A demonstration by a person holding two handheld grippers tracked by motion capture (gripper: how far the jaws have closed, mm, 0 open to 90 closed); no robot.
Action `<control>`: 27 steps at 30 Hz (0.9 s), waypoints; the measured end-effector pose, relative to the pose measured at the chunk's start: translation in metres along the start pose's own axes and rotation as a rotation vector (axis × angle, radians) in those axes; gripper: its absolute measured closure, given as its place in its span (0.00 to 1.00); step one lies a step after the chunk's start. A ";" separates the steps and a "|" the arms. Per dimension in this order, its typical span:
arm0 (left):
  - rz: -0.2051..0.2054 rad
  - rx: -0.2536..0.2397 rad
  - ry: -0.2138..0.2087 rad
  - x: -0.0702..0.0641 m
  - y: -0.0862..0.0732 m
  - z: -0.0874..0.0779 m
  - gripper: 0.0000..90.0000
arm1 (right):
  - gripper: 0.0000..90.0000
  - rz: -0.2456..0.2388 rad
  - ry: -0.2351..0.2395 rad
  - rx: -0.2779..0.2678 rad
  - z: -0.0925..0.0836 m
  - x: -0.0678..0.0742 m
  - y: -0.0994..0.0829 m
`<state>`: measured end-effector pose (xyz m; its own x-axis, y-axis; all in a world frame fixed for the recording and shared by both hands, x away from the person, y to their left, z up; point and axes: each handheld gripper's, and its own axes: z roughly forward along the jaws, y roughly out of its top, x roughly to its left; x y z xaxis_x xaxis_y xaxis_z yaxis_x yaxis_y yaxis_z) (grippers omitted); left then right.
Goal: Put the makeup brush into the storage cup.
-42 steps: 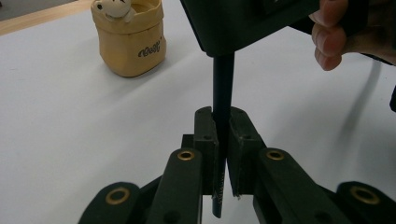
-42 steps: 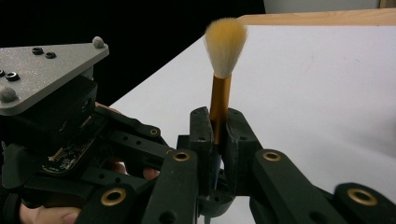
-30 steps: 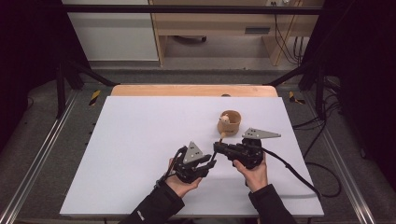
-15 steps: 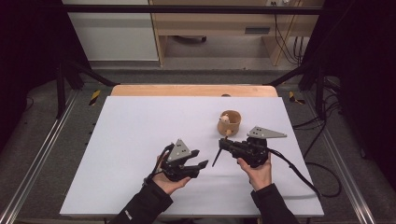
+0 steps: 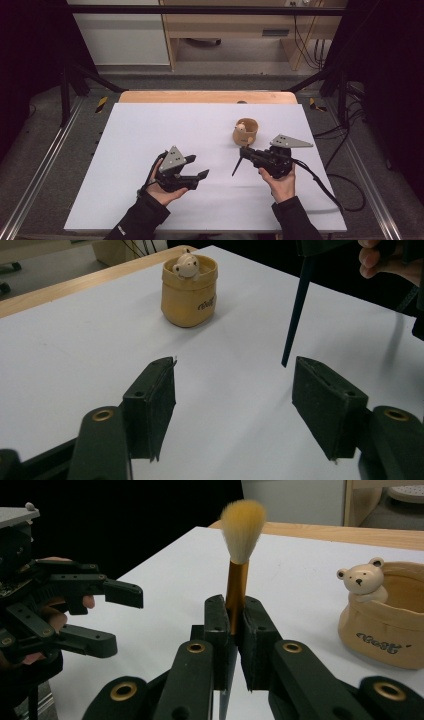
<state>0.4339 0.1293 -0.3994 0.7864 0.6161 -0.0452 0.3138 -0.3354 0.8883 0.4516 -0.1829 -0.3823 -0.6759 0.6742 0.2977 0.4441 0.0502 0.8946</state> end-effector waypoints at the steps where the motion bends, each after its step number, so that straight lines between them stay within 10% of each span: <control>1: -0.003 -0.006 0.008 0.002 -0.001 -0.003 0.35 | 0.93 -0.004 -0.002 0.001 0.000 -0.001 0.000; 27: -0.038 -0.044 0.115 0.033 -0.018 -0.037 0.21 | 0.93 -0.035 -0.055 0.008 -0.010 -0.008 0.001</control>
<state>0.4349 0.1822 -0.4000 0.7073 0.7063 -0.0284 0.3162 -0.2802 0.9064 0.4521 -0.1954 -0.3805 -0.6576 0.7116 0.2472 0.4258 0.0804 0.9012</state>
